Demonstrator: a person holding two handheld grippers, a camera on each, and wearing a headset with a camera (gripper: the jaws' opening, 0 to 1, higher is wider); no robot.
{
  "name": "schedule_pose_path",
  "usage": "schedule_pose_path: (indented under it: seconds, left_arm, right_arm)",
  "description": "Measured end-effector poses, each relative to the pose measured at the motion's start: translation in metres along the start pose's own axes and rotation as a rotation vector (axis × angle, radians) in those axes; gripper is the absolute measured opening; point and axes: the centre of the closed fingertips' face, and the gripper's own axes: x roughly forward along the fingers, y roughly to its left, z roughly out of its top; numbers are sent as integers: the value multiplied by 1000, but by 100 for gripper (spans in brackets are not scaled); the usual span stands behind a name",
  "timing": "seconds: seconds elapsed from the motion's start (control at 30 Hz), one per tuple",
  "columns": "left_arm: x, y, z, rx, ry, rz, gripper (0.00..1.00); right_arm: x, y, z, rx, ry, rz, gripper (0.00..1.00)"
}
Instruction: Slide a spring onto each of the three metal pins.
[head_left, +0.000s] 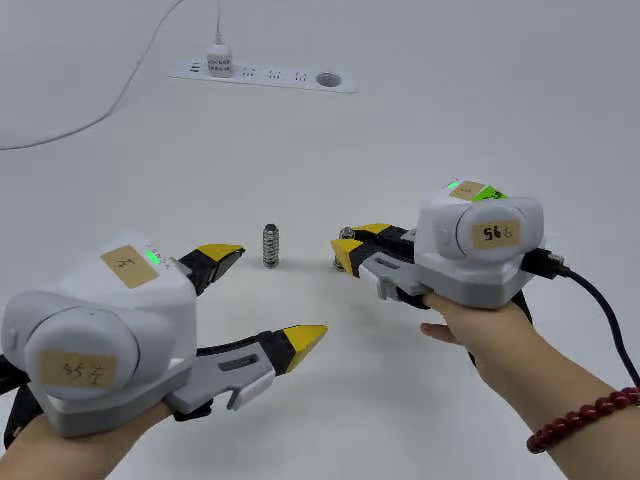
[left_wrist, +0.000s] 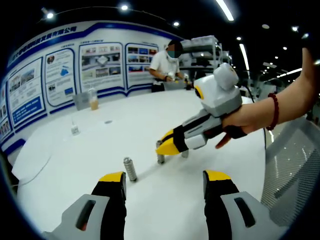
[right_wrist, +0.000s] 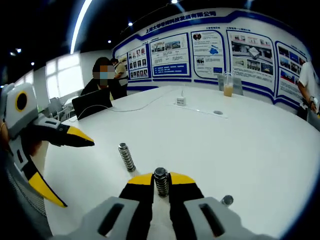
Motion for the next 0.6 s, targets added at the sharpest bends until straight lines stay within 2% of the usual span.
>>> schedule_pose_path:
  seconds: [0.1,0.3,0.47,0.6]
  left_arm:
    - [0,0,0,3,3,0,63]
    - [1,1,2,20,5,11,62]
    - [5,2,6,27,7,26,62]
    - [8,-2,9,40,7,11,61]
  right_arm:
    - [-3,1,1,-4,-1,-4,18]
    - [-19,1,21,23,-52,6,23]
    - [-31,2,25,32,-39,12,29]
    - [-41,-2,27,53,-45,-4,34]
